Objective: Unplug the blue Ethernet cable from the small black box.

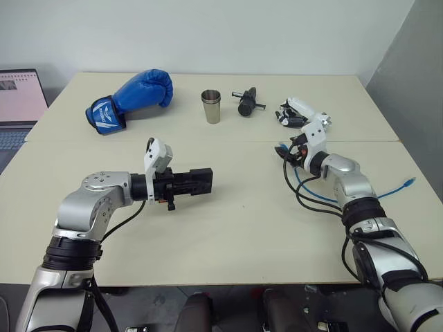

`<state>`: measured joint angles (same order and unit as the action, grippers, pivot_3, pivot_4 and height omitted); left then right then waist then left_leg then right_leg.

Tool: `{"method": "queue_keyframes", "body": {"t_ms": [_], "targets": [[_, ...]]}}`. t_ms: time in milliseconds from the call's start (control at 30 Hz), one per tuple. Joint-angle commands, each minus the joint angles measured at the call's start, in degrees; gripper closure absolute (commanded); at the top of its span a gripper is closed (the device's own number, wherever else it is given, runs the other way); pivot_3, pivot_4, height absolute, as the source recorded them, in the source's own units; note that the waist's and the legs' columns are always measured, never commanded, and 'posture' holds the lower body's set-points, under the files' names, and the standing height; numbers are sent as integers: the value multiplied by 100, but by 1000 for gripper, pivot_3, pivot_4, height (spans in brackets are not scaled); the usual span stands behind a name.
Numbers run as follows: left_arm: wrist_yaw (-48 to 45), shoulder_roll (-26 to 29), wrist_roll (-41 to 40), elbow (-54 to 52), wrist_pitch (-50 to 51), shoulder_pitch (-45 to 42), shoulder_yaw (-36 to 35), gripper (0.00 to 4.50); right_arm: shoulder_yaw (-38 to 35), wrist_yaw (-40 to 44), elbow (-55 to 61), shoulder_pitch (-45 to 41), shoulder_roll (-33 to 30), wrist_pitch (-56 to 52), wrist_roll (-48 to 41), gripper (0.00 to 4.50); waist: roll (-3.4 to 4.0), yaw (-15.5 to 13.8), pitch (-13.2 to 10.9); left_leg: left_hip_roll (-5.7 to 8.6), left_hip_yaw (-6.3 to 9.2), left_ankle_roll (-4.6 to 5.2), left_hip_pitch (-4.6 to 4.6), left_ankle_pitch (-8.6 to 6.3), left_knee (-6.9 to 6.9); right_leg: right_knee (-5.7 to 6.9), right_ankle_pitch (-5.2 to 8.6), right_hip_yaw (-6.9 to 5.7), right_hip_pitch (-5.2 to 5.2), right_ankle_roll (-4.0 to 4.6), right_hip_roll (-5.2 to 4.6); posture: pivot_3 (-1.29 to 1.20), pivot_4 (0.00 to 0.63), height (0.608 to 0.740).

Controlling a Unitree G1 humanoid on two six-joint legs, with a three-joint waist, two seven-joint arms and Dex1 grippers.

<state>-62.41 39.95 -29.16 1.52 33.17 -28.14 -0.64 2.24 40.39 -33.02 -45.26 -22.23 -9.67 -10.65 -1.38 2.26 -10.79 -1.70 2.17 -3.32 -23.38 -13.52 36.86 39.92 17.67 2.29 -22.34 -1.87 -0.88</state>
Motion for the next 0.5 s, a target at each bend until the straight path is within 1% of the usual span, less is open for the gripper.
{"method": "queue_keyframes", "body": {"t_ms": [33, 133, 233, 333, 500], "targets": [[790, -237, 419, 267, -678, -81, -365, 3698, 465, 1188, 2179, 671, -410, -484, -409, 706, 0, -29, 0, 0, 2, 0, 0, 0, 0, -1, 0, 0, 1, 0, 0, 0, 150, 740], [1791, -558, 836, 751, -1195, -92, -664, 3698, 847, 1632, 3604, 1145, -731, -985, -594, 706, 0, -33, 0, 0, 15, 0, -2, 0, 3, -3, 0, -2, 2, 0, -2, 0, 150, 740], [2214, -723, 999, 953, -1510, 31, -832, 3698, 1024, 1803, 4264, 1234, -909, -1317, -654, 706, 0, -24, 0, 2, 23, 1, -1, 0, 8, 0, -1, -1, 1, -3, -3, 0, 150, 740], [2490, -836, 1144, 1074, -1785, 216, -906, 3698, 1082, 1802, 4601, 1135, -966, -1670, -727, 706, 0, -38, 0, 2, 34, 0, -1, 0, 9, 0, -3, -7, 4, -6, -2, 0, 150, 740], [2688, -949, 1307, 1294, -2047, 475, -890, 3698, 1018, 1700, 4654, 820, -901, -2157, -823, 706, 0, -47, 0, 5, 43, 0, -1, 0, 9, 0, -3, -10, 5, -5, -4, 0, 150, 740]]}}
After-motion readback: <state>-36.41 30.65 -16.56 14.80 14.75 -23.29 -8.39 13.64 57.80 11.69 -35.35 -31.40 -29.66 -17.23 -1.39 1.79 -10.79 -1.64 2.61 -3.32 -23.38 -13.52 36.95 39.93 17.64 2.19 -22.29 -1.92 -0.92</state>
